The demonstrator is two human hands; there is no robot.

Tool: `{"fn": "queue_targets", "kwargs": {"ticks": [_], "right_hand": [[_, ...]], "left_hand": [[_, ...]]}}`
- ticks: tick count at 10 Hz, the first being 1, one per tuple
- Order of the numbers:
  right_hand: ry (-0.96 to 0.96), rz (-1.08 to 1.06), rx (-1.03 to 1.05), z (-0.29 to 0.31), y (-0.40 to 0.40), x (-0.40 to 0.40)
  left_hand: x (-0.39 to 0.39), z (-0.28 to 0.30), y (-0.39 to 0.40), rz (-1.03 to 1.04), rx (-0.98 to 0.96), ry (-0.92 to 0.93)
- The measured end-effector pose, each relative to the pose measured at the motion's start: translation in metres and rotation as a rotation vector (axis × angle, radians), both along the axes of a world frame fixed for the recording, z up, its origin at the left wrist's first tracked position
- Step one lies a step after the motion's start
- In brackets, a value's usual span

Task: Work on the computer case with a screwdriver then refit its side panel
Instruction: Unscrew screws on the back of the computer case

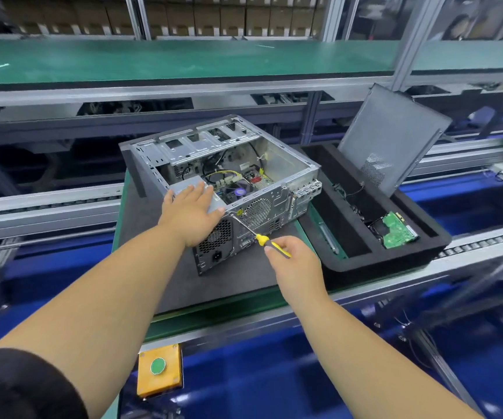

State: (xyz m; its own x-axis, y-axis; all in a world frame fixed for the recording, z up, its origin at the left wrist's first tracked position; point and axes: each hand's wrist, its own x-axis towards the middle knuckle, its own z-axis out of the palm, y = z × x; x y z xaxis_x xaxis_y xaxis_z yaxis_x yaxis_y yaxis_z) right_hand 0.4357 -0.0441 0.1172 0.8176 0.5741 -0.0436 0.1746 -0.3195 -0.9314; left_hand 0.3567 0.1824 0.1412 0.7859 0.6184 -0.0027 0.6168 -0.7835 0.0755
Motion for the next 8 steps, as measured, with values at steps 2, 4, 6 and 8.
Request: {"fn": "queue_targets", "kwargs": {"ticks": [2, 4, 6, 8], "right_hand": [[-0.005, 0.001, 0.025, 0.002, 0.002, -0.004], [0.006, 0.079, -0.145, 0.007, 0.006, -0.006], [0.094, 0.124, -0.253, 0.017, 0.010, 0.001], [-0.002, 0.062, -0.166, 0.021, 0.015, 0.001]], "left_hand": [[0.000, -0.004, 0.002, -0.009, 0.022, -0.014], [0.000, -0.004, 0.002, -0.010, 0.020, -0.018], [0.000, -0.003, 0.001, -0.005, 0.021, -0.006], [0.000, -0.003, 0.001, -0.008, 0.017, -0.006]]}}
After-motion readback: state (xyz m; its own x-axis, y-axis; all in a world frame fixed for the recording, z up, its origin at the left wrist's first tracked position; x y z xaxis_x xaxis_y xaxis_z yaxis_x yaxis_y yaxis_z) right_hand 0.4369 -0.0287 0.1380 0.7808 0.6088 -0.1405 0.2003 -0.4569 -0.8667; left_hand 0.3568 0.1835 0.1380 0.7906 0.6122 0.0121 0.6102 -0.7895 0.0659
